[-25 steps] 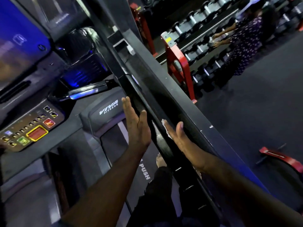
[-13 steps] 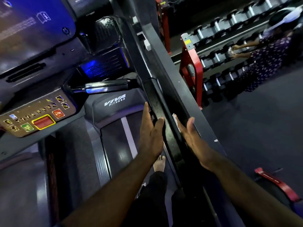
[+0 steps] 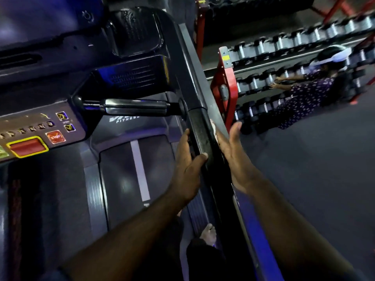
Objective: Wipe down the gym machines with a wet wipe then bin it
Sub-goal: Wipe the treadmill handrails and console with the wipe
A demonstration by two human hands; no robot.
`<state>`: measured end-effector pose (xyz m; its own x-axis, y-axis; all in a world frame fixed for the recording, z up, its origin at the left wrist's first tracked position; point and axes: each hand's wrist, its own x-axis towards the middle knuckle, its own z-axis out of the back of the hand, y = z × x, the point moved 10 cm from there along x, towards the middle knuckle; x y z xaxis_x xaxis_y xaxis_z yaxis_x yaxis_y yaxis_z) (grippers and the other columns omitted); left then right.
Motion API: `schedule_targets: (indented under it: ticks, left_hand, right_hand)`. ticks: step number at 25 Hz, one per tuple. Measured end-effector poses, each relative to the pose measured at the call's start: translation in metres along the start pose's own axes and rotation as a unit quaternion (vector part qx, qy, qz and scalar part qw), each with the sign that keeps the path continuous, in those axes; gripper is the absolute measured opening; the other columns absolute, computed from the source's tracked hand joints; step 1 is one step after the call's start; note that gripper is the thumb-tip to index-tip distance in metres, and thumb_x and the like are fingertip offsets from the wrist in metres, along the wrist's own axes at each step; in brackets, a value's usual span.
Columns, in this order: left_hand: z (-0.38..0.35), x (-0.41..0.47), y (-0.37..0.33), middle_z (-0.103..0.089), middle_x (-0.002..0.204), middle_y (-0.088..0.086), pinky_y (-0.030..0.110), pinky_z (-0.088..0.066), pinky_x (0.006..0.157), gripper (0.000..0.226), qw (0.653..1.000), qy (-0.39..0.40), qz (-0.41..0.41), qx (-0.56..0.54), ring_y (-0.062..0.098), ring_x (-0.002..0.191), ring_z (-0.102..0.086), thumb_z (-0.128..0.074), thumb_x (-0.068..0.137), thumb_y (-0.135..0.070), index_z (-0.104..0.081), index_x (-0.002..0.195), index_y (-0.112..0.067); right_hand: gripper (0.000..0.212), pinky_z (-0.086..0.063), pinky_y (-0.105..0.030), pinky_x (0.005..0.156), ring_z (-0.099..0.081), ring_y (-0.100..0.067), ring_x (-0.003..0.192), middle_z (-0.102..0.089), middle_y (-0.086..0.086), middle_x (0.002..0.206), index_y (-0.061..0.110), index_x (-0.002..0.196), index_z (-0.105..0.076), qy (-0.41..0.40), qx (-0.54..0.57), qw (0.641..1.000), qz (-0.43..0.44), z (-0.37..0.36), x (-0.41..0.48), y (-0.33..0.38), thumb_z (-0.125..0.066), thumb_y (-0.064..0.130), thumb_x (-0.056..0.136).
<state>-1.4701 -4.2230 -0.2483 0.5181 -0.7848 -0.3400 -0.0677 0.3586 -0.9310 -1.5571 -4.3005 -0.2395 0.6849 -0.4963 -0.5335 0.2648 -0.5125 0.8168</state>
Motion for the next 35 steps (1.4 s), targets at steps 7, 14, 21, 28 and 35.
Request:
schedule_targets:
  ticks: [7, 14, 21, 28, 35]
  left_hand:
    - [-0.006, 0.004, 0.004, -0.024, 0.167, -0.016, 0.033, -0.023, 0.124, 0.083, 0.999, 0.025, -0.038, 0.014, -0.001, 0.153, -0.02, -0.054, 0.092, -0.04, -0.017, 0.165, -0.027]
    - [-0.024, -0.052, 0.067, -0.062, 0.101, -0.007, 0.021, -0.045, 0.062, 0.023, 0.901, -0.053, 0.212, -0.374, 0.006, 0.078, -0.056, -0.056, 0.101, -0.043, -0.062, 0.117, -0.028]
    - [-0.033, -0.092, 0.098, -0.072, 0.09, 0.001, 0.029, -0.045, 0.064, 0.052, 0.847, -0.099, 0.224, -0.473, 0.014, 0.071, -0.063, -0.033, 0.103, -0.068, -0.066, 0.105, -0.028]
    - [-0.051, -0.136, 0.116, -0.067, 0.097, 0.001, 0.026, -0.04, 0.054, 0.081, 0.846, -0.092, 0.26, -0.456, 0.012, 0.07, -0.058, -0.024, 0.096, -0.083, -0.058, 0.136, -0.021]
    - [-0.048, -0.132, 0.13, -0.071, 0.105, 0.009, 0.029, -0.048, 0.057, 0.082, 0.85, -0.096, 0.248, -0.455, 0.016, 0.074, -0.063, -0.027, 0.091, -0.088, -0.059, 0.129, -0.022]
  right_hand:
    - [0.1, -0.025, -0.039, 0.128, -0.032, -0.006, 0.153, -0.033, 0.01, 0.168, 0.033, 0.164, -0.026, 0.005, -0.067, 0.996, 0.052, -0.017, 0.016, 0.024, -0.031, 0.091, 0.083]
    - [0.085, 0.002, -0.031, 0.13, 0.015, -0.01, 0.159, 0.011, 0.009, 0.174, 0.02, 0.167, -0.002, 0.082, -0.657, 0.71, 0.24, -0.044, -0.018, 0.036, -0.021, 0.072, 0.102]
    - [0.103, -0.021, -0.045, 0.125, -0.042, -0.024, 0.146, -0.057, -0.008, 0.149, 0.012, 0.139, -0.063, 0.147, -0.944, 0.217, 0.201, -0.11, 0.029, 0.039, 0.003, 0.077, 0.094]
    - [0.085, -0.045, -0.044, 0.106, -0.063, -0.024, 0.122, -0.07, 0.002, 0.13, 0.026, 0.124, -0.071, 0.338, -0.914, 0.145, 0.172, -0.105, -0.055, -0.029, 0.001, 0.061, 0.096]
    - [0.071, -0.027, -0.044, 0.122, -0.042, -0.024, 0.146, -0.05, -0.01, 0.156, 0.014, 0.145, -0.058, 0.189, -0.975, 0.104, 0.05, -0.112, -0.02, -0.028, -0.025, 0.062, 0.104]
